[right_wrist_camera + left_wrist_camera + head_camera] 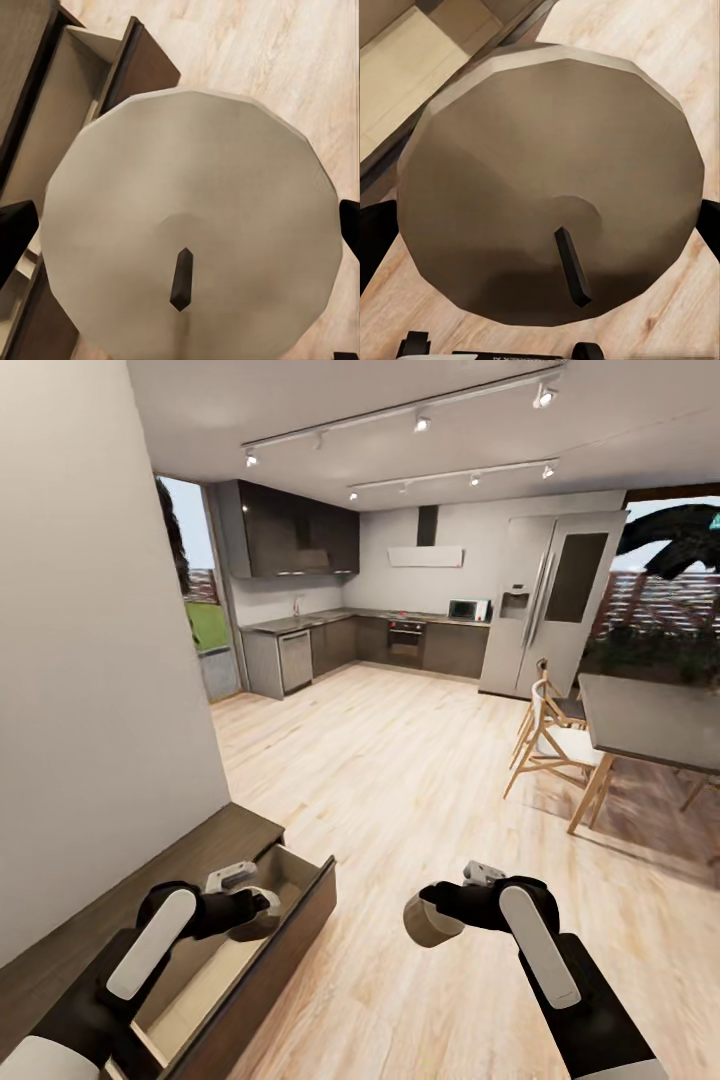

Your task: Place each of the two pumpkins and all three candles from the living room inside a cabinet in the living room (use any cabinet), then make sure every cabinet is closed, and position the cauldron so it is next to a table in the living room.

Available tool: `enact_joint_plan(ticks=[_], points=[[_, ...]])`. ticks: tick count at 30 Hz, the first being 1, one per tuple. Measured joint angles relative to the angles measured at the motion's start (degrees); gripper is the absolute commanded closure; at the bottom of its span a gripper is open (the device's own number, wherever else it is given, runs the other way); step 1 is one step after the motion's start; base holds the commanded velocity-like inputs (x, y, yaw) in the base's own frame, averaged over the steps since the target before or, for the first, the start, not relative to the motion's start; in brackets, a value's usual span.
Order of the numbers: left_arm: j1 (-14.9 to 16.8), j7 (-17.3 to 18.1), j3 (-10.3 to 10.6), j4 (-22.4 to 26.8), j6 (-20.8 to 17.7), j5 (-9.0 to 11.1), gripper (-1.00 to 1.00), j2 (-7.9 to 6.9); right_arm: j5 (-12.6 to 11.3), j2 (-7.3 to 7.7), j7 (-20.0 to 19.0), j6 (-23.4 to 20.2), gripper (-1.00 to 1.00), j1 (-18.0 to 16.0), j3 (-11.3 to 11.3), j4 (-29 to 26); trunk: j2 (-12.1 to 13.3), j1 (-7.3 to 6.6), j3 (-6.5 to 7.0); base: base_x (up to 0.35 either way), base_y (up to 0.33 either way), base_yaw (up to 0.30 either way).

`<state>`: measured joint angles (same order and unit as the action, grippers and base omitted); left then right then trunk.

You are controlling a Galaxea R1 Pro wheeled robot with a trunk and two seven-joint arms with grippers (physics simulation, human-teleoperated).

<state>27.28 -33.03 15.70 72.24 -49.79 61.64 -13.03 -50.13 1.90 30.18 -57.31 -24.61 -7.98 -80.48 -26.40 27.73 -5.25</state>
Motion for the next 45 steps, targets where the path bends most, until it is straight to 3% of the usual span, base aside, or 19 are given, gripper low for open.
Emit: enact_joint_plan(ticks=[23,45], points=[[0.0,0.0,0.0,0.0,0.0,-0.4,1.0,-0.09,0.0,0.0,0.1,0.0,1.0,0.0,0.5,0.0,0.0,0.0,0.62,0.003,0.0,-0.277],[0.0,0.0,0.1,0.0,0.0,-0.4,1.0,-0.1,0.1,-0.1,0.1,-0.1,1.0,0.0,0.4,-0.1,0.0,-0.03,0.64,0.273,-0.078,-0.015]])
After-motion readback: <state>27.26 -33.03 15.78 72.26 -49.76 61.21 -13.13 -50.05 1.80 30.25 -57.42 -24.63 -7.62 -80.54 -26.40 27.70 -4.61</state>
